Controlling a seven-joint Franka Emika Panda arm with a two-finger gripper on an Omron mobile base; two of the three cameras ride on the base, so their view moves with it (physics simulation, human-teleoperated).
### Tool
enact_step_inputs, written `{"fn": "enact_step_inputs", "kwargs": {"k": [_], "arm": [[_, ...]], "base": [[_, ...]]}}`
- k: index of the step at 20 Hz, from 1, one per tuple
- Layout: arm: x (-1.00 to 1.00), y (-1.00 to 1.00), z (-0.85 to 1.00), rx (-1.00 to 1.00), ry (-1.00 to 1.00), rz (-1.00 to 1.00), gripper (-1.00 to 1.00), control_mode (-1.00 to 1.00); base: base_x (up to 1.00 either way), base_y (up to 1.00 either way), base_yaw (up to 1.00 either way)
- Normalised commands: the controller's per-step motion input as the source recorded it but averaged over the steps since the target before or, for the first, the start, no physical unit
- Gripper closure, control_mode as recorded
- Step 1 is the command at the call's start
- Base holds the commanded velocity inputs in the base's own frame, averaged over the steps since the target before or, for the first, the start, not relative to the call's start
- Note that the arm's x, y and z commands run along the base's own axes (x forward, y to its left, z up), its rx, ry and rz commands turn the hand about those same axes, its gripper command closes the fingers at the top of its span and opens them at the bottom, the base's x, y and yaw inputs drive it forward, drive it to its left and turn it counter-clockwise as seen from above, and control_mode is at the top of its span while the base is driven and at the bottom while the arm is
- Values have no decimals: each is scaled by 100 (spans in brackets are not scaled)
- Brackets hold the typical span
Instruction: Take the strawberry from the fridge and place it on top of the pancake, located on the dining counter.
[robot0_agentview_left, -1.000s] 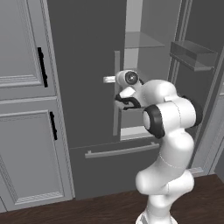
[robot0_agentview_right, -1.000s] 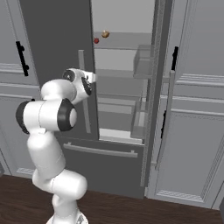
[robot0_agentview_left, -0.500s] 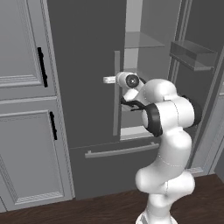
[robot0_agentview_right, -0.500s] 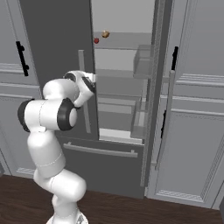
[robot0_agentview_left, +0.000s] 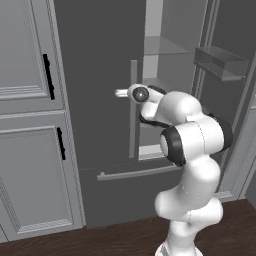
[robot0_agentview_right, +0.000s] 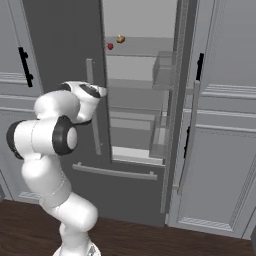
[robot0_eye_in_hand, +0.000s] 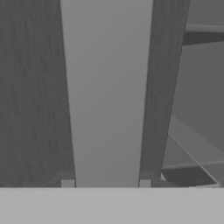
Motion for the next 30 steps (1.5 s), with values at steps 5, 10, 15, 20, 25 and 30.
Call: {"fn": "enact_step_inputs", "kwargs": {"k": [5,10,15,20,25,30], "arm": [[-65,29,0,0,0,-24,100,-100],[-54,37,0,0,5,-26,100,-100],[-47,39,4,0,11,-25,100,-100],[-63,56,0,0,1,-19,100,-100],[-75,63,0,0,-5,-13,100,-100],[-37,61,1,-1,-1,-9,-100,-100]], "base": [[0,0,0],[0,0,0],[0,0,0],[0,0,0],[0,0,0],[0,0,0]]}}
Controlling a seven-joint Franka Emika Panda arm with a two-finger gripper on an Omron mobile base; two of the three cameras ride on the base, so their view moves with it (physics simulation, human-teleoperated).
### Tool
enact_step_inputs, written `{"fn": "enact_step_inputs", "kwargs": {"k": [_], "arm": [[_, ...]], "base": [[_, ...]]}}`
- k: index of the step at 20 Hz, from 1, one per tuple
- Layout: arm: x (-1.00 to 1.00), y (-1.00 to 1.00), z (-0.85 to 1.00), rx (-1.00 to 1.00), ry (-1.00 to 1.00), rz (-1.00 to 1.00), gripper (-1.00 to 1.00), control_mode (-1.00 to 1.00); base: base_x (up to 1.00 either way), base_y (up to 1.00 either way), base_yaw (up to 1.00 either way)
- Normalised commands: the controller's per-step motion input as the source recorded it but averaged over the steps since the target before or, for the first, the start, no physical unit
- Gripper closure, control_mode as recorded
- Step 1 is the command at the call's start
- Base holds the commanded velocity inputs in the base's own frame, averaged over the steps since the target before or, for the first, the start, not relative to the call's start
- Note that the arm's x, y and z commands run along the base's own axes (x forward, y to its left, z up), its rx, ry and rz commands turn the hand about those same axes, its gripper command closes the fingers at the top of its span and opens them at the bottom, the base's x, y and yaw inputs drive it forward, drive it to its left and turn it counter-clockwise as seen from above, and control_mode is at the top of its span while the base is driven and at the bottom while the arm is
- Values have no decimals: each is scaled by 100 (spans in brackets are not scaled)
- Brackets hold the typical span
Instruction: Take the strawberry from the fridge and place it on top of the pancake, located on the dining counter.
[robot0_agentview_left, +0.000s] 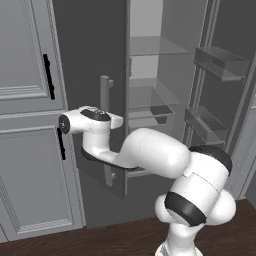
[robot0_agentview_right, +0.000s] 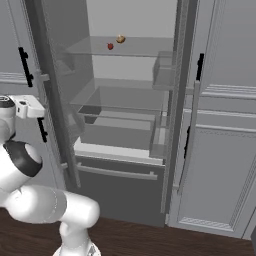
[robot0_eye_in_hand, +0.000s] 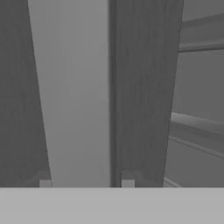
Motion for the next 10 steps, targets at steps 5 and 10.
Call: {"fn": "enact_step_inputs", "kwargs": {"k": [5,10], "arm": [[-4,42,0,-1,0,-6,-100,-100],[7,35,-7,0,0,-1,-100,-100]], "base": [[0,0,0],[0,0,0]]}}
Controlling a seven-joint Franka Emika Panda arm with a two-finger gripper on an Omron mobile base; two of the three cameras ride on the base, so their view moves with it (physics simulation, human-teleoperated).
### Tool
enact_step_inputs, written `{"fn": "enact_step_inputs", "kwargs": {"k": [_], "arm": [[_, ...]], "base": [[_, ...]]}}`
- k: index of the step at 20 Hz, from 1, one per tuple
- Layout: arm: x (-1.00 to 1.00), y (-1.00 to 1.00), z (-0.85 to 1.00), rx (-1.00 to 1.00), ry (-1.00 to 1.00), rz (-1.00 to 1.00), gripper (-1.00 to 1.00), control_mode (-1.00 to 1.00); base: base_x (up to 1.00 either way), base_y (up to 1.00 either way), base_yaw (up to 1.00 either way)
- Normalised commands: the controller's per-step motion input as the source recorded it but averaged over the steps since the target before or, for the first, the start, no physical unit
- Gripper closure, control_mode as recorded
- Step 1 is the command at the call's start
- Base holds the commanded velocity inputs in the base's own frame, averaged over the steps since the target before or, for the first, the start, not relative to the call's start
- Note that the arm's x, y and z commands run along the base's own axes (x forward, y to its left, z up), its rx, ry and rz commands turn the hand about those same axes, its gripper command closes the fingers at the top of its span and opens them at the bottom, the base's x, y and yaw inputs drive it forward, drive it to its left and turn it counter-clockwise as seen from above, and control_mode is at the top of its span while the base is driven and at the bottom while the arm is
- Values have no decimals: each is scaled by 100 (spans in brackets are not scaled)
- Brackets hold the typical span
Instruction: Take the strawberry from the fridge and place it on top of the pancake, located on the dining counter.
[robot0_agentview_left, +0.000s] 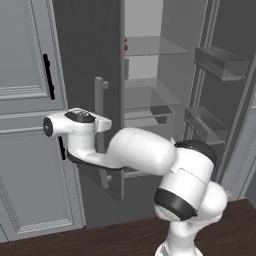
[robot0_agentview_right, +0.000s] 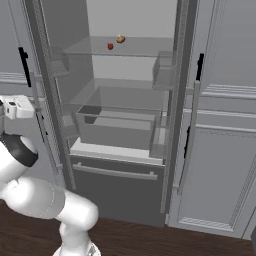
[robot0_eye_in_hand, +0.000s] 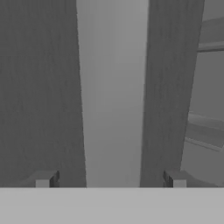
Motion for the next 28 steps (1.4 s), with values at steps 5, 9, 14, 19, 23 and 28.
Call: {"fn": "enact_step_inputs", "kwargs": {"k": [5,9,14,19,23,28], "arm": [[1,37,0,1,0,0,-100,-100],[-91,-26,0,11,0,-4,-100,-100],[-98,-61,6,35,0,2,-100,-100],[-40,-97,10,66,5,15,-100,-100],[-19,-100,33,76,5,15,-100,-100],[-15,-92,33,68,3,14,-100,-100]], "base": [[0,0,0],[0,0,0],[0,0,0],[0,0,0],[0,0,0],[0,0,0]]}}
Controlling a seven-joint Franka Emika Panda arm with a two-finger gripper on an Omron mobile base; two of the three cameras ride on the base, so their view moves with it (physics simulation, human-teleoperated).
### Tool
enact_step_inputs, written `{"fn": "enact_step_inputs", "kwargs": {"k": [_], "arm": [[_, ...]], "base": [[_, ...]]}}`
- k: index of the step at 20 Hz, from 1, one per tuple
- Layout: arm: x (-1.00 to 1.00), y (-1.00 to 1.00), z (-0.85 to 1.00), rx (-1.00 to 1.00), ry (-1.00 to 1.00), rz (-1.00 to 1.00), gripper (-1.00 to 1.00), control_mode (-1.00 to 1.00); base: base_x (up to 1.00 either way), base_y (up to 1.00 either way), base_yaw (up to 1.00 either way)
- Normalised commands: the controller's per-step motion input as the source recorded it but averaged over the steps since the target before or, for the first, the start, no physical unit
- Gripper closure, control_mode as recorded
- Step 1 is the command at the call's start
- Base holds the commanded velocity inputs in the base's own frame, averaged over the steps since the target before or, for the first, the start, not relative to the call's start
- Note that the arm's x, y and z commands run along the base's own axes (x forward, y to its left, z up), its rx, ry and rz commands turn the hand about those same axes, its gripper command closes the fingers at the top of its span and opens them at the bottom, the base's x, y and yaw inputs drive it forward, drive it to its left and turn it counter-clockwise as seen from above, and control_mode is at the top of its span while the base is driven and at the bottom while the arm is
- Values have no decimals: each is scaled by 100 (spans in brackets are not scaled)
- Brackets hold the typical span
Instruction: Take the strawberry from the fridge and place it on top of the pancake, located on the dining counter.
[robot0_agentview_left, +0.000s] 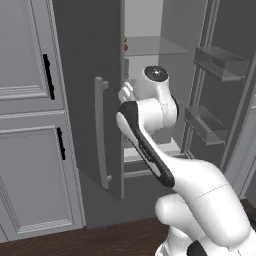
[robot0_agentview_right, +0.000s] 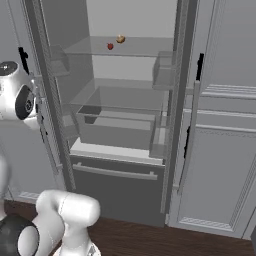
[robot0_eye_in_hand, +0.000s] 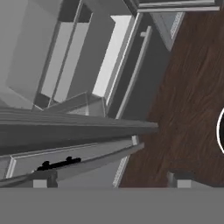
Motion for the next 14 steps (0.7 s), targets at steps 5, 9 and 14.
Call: {"fn": "enact_step_inputs", "kwargs": {"k": [5,9,14], "arm": [[-1,-86,3,66,9,13,-100,-100],[2,-81,0,80,13,22,-100,-100],[42,-23,0,51,37,34,-100,-100]], "base": [[0,0,0],[0,0,0],[0,0,0]]}}
